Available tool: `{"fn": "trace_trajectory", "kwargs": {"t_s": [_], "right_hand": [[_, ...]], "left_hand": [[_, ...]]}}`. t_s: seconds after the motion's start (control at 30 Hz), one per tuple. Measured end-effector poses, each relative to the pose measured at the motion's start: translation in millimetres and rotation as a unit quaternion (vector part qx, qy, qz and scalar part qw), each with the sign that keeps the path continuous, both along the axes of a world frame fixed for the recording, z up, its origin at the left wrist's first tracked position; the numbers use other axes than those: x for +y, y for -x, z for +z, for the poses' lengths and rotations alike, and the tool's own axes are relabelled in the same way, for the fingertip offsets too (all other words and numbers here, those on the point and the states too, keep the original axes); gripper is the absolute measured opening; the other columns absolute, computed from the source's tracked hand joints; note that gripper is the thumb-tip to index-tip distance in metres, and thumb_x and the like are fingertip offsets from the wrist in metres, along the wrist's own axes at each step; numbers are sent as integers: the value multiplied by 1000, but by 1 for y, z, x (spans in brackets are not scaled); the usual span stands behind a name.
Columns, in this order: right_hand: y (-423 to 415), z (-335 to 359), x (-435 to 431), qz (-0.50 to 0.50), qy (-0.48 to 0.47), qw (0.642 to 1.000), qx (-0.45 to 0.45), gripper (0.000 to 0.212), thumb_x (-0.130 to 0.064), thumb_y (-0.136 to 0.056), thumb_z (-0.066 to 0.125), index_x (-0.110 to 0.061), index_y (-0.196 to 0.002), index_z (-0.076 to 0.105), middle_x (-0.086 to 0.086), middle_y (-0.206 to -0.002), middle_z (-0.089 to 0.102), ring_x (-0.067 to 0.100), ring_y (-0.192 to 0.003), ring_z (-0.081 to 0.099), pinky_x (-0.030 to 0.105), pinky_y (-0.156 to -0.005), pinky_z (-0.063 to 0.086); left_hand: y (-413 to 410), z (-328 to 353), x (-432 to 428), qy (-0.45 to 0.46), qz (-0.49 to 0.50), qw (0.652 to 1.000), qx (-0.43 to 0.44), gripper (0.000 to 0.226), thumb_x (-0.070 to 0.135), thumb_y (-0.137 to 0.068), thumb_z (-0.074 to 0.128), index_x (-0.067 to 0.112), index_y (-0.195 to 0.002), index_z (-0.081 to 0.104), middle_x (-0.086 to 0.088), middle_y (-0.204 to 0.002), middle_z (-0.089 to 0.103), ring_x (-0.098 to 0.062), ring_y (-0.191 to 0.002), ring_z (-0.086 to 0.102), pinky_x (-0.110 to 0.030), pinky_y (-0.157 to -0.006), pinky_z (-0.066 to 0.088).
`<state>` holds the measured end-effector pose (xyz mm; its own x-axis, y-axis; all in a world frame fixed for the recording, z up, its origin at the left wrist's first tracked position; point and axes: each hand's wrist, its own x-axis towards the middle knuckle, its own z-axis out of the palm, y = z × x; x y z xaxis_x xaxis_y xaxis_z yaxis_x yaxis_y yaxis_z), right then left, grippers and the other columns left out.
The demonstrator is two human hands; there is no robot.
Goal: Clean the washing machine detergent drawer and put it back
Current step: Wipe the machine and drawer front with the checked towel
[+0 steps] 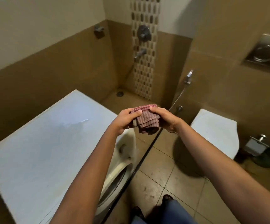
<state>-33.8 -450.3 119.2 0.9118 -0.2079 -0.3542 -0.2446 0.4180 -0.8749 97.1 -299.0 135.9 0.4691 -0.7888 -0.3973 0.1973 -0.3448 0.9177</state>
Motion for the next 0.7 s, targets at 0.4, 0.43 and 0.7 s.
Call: {"fn": "trace_trajectory", "kwargs": {"t_s": [0.4,0.43,0.7], "right_hand": [[277,-3,-124,-313,-123,942,24,45,-11,-76,61,6,-117,55,24,-110,62,31,-95,63,40,-84,54],[307,-1,-134,-343,-134,930,16,42,-11,-77,60,6,-115,57,23,-107,64,29,-90,65,40,-81,55],[509,24,-214,-557,-136,818,-48,23,-10,-96,47,-1,-114,59,11,-78,74,18,-70,71,33,-82,53]], "left_hand": [[217,-10,-193,-51,-57,993,88,30,31,-101,50,16,-77,58,0,-64,53,-8,-48,45,-22,-53,38],[243,-11,-212,-57,-66,993,78,27,31,-100,52,15,-79,60,0,-68,57,-8,-53,48,-23,-54,40],[444,1,-336,-21,-184,978,94,13,17,-96,57,17,-84,63,3,-79,68,-7,-71,63,-24,-74,54]]}}
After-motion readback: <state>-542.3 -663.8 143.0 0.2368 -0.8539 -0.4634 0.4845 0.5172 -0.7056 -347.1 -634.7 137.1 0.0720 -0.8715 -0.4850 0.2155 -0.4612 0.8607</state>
